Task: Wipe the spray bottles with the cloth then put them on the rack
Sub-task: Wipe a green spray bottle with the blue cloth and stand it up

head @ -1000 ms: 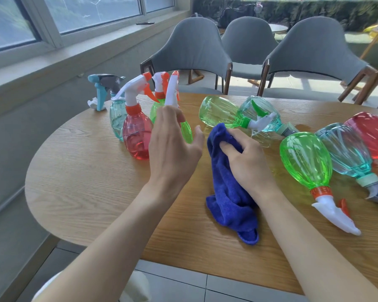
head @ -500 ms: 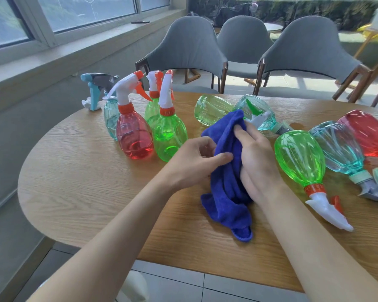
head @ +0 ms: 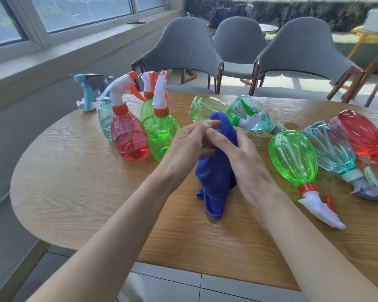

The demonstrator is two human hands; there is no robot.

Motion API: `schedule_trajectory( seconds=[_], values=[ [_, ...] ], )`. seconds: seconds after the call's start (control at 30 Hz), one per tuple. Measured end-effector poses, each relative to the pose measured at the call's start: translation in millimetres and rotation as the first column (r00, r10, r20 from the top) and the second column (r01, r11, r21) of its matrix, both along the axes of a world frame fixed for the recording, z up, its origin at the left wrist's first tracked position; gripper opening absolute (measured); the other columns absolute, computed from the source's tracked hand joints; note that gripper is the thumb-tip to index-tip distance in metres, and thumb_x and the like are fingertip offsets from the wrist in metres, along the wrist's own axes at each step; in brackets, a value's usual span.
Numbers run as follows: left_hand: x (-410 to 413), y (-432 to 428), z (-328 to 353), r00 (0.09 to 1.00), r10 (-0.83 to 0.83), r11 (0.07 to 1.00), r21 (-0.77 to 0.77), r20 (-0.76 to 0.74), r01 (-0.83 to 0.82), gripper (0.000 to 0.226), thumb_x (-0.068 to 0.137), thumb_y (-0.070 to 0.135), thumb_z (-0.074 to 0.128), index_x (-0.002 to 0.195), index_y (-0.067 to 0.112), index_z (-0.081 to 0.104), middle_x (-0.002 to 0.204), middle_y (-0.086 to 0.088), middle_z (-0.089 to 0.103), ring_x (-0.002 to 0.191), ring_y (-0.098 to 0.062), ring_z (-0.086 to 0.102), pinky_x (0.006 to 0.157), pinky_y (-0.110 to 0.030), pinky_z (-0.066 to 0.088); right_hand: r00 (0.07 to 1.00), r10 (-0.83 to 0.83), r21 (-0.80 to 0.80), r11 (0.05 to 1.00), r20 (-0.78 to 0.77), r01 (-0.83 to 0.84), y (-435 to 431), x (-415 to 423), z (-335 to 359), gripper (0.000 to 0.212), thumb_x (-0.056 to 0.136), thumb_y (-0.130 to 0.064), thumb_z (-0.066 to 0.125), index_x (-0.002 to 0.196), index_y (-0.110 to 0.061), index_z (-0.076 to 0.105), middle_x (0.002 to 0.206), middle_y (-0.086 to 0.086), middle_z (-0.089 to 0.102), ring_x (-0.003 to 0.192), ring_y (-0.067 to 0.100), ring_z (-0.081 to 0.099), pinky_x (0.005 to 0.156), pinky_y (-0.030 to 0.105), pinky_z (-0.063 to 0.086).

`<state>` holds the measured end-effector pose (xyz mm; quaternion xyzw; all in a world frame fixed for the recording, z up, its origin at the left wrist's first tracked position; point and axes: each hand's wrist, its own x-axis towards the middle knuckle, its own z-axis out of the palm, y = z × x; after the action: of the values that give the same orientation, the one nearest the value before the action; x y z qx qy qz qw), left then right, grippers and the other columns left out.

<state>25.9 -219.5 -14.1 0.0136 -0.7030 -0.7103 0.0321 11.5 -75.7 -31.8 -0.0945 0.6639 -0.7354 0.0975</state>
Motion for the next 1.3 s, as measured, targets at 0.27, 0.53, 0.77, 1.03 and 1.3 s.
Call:
schedule_trajectory(
  seconds=[0.27,0.53,0.77,1.03,1.3],
  values=[
    [-4,11,-10,0.967,0.096,0.941,-0.294,-0.237,-0.166,0.029,0.104,-0.001,0.052,0.124,0.017,0.064,0.113,0.003,0.076,0.107,-0.012,0.072,0.096,-0.029,0.059,0.936,-0.259,-0.184,0.934,0.239,0.306,6,-21,-10,0.023,0.102,0.002,0.059,0.118,-0.006,0.074,0.110,0.020,0.079,0.102,0.040,0.077,0.096,0.054,0.062],
    [-67,21,-16,0.935,-0.044,0.492,-0.822,-0.351,-0.285,0.063,0.085,-0.009,0.055,0.146,0.006,0.052,0.162,-0.012,0.044,0.153,-0.030,0.036,0.118,-0.024,0.024,0.868,-0.376,-0.267,0.844,0.325,0.465,26,-39,-2,0.019,0.105,-0.003,0.054,0.117,-0.006,0.068,0.118,0.025,0.073,0.105,0.042,0.073,0.099,0.059,0.059],
    [-124,23,-23,0.972,-0.014,0.120,-0.965,-0.236,-0.232,0.091,0.088,0.015,0.073,0.165,0.019,0.025,0.176,-0.008,0.018,0.165,-0.041,0.002,0.132,-0.059,0.003,0.893,-0.327,-0.267,0.871,0.310,0.412,32,-42,1,0.012,0.107,-0.010,0.057,0.110,-0.012,0.068,0.102,0.014,0.072,0.089,0.028,0.072,0.084,0.044,0.063],
    [-114,18,-22,0.949,0.073,-0.051,-0.951,-0.308,-0.305,0.075,0.080,0.014,0.071,0.148,0.011,0.040,0.150,-0.016,0.033,0.146,-0.044,0.030,0.131,-0.063,0.008,0.896,-0.331,-0.259,0.875,0.295,0.409,34,-43,3,0.019,0.107,-0.015,0.060,0.122,-0.009,0.068,0.124,0.022,0.074,0.113,0.041,0.073,0.100,0.058,0.058],
    [-101,12,-24,0.938,0.003,0.015,-0.938,-0.346,-0.346,0.075,0.081,0.024,0.078,0.143,0.006,0.040,0.140,-0.016,0.042,0.131,-0.040,0.043,0.121,-0.052,0.034,0.923,-0.292,-0.193,0.919,0.250,0.343,34,-30,3,0.036,0.092,-0.006,0.076,0.126,-0.007,0.064,0.106,0.015,0.071,0.088,0.029,0.074,0.086,0.050,0.064]
  ],
)
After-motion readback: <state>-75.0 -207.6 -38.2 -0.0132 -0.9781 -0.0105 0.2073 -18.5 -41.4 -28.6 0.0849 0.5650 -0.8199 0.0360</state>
